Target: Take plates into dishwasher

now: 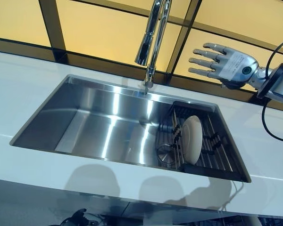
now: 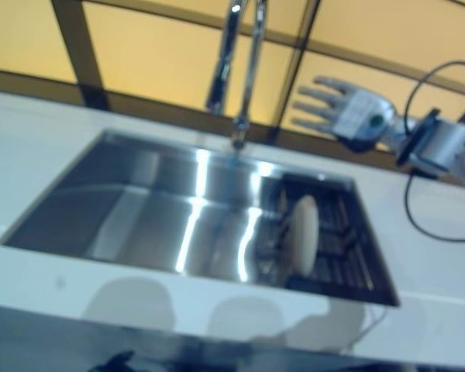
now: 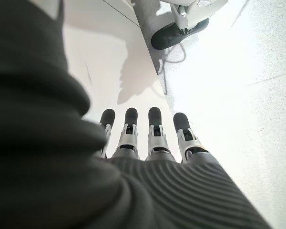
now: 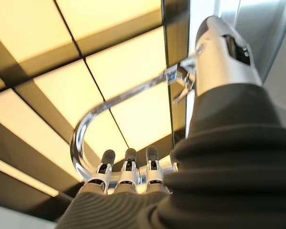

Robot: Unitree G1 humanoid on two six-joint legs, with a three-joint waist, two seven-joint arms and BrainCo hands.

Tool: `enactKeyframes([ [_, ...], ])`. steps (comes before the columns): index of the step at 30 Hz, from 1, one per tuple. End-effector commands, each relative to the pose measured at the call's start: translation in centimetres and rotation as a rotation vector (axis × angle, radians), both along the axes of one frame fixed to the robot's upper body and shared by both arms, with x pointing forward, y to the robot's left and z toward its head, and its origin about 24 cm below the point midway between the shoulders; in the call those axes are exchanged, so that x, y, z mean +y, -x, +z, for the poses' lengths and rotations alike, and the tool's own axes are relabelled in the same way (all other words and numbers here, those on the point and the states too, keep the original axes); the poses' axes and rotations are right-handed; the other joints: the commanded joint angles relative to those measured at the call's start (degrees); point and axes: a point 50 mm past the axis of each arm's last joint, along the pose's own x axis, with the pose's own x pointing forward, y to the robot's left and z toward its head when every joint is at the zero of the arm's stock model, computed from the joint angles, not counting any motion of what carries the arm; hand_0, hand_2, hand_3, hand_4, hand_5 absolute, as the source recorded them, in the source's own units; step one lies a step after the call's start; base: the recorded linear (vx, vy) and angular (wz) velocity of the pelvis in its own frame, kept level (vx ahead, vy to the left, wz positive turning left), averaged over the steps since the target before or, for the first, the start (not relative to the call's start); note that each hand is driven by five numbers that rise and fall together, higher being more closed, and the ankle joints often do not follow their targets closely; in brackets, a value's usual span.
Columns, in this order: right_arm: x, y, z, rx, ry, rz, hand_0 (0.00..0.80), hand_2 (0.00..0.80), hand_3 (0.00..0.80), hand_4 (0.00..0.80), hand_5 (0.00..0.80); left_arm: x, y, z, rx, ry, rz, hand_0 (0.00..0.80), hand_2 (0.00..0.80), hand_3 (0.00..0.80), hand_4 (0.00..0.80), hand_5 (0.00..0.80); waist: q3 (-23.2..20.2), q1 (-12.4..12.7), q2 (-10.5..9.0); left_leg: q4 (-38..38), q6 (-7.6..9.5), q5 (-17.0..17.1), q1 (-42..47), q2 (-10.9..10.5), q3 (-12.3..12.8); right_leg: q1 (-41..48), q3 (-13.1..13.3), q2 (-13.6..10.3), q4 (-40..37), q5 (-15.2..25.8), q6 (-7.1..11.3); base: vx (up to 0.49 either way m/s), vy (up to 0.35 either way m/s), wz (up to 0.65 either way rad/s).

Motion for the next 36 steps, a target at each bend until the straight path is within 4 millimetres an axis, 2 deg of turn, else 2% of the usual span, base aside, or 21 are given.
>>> enactKeyframes([
  [1,-2.7,1.2,2.5,-0.082,0.031,-0.062,0.000,0.000,0.000,0.000,0.000,0.7,-0.7,0.5,-0.038,-0.014,-0.004,0.000,0.000,0.000,0.000,0.000,0.2,2.3,2.52,-0.4,-1.82,-4.4,2.5,0.5,4.5,0.5,0.0,4.0,1.3,-2.5,0.81,0.000,0.000,0.00],
  [13,-2.9,1.6,-1.3,0.056,-0.035,-0.021,0.000,0.000,0.000,0.000,0.000,0.6,-0.5,0.6,-0.045,-0.008,-0.023,0.000,0.000,0.000,0.000,0.000,1.1,2.5,3.26,-0.4,-1.88,-4.4,2.8,0.9,4.4,1.0,-0.6,4.1,1.5,-3.1,0.46,0.007,-0.021,0.01],
  [21,-1.2,1.3,-2.9,0.103,-0.079,0.065,0.000,0.000,0.000,0.000,0.000,0.5,-0.4,0.3,-0.039,-0.006,-0.031,0.000,0.000,0.000,0.000,0.000,1.1,2.4,3.57,-0.4,-1.93,-4.6,3.2,1.0,4.5,1.4,-0.7,4.2,1.3,-3.4,0.34,0.000,0.000,0.00],
  [36,1.3,1.1,-4.4,0.169,-0.113,0.163,0.000,0.000,0.000,0.000,0.000,-0.2,-0.3,-0.1,-0.030,-0.004,-0.031,0.000,0.000,0.000,0.000,0.000,1.0,2.6,3.43,-0.4,-2.13,-4.9,3.3,1.1,4.4,1.5,-0.9,4.3,1.1,-3.5,0.25,0.000,0.000,0.00],
])
